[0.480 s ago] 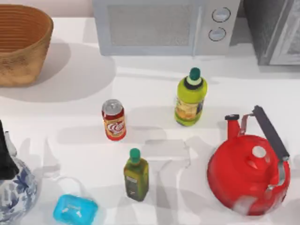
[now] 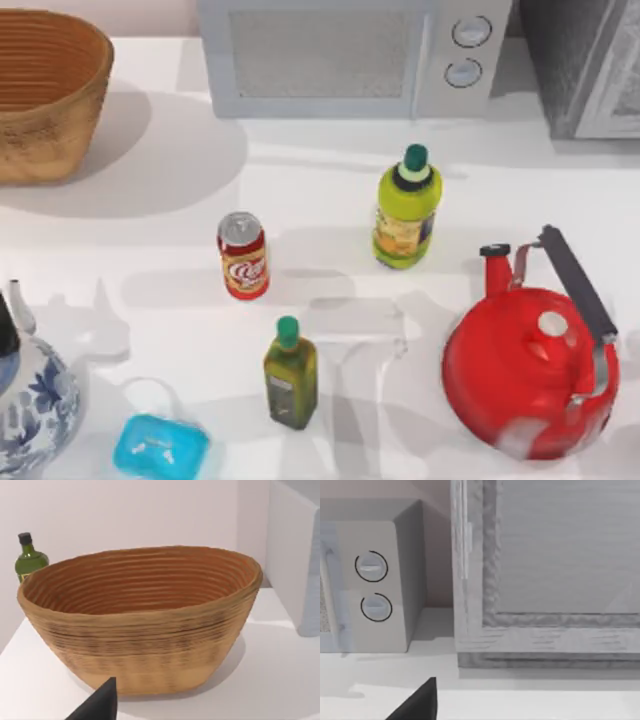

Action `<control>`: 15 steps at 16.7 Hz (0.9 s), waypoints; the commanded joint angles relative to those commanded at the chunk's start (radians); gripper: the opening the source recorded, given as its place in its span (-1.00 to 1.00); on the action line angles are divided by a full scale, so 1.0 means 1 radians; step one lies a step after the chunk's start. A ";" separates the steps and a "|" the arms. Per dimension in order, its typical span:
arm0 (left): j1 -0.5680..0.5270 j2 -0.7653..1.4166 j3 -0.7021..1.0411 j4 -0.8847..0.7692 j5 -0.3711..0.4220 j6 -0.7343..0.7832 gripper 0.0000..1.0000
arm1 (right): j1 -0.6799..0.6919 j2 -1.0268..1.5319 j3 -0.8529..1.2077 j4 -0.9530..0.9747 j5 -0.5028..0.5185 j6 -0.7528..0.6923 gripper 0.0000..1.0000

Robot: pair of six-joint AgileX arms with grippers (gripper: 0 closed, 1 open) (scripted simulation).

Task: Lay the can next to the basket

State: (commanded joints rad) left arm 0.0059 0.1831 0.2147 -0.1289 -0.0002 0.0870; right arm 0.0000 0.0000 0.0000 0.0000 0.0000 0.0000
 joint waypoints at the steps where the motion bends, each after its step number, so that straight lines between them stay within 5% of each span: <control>1: 0.001 0.062 0.071 -0.040 0.001 0.029 1.00 | 0.000 0.000 0.000 0.000 0.000 0.000 1.00; 10: 0.045 0.838 0.977 -0.542 0.012 0.398 1.00 | 0.000 0.000 0.000 0.000 0.000 0.000 1.00; 15: 0.094 1.309 1.294 -0.815 0.012 0.624 1.00 | 0.000 0.000 0.000 0.000 0.000 0.000 1.00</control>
State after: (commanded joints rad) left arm 0.0996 1.4917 1.5083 -0.9440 0.0118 0.7107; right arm 0.0000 0.0000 0.0000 0.0000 0.0000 0.0000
